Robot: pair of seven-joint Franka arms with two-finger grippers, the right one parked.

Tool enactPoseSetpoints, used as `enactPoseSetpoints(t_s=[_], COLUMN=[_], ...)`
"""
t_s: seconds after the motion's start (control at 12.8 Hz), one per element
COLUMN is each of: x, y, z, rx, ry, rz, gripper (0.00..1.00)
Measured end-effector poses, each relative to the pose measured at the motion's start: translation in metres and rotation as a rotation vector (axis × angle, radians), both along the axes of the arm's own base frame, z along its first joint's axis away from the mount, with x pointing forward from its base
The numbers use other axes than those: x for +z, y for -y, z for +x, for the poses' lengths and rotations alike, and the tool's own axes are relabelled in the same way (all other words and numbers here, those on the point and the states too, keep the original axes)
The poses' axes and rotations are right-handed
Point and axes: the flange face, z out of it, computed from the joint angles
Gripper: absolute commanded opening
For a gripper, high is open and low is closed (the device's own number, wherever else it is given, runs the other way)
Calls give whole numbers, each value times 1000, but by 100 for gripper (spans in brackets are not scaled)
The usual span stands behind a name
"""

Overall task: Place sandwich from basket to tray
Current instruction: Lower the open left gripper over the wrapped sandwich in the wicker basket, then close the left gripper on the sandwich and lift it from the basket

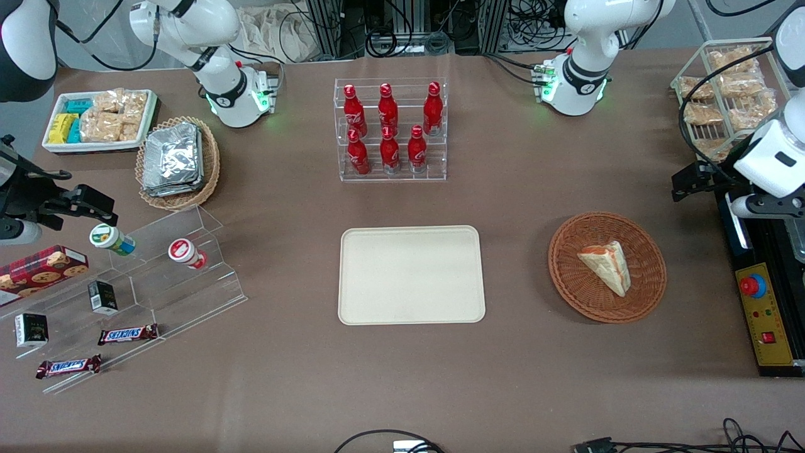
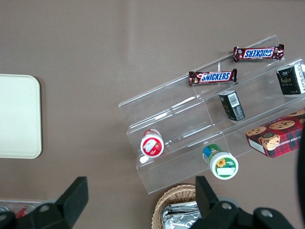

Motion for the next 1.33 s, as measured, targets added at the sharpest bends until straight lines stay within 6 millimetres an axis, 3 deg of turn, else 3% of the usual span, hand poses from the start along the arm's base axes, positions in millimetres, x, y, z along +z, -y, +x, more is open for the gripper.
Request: enactPoseSetpoints(t_s=[0.39, 0.7, 0.86, 1.02, 1.33], x=[-21, -64, -104, -160, -272], y=[-3, -9, -6, 0, 2], z=[16, 20, 18, 11, -5], rx=[8, 207, 407, 562, 681], ry=[-43, -81, -64, -44, -15], rz=[-11, 4, 18, 24, 0], gripper=[100, 100, 100, 100, 100])
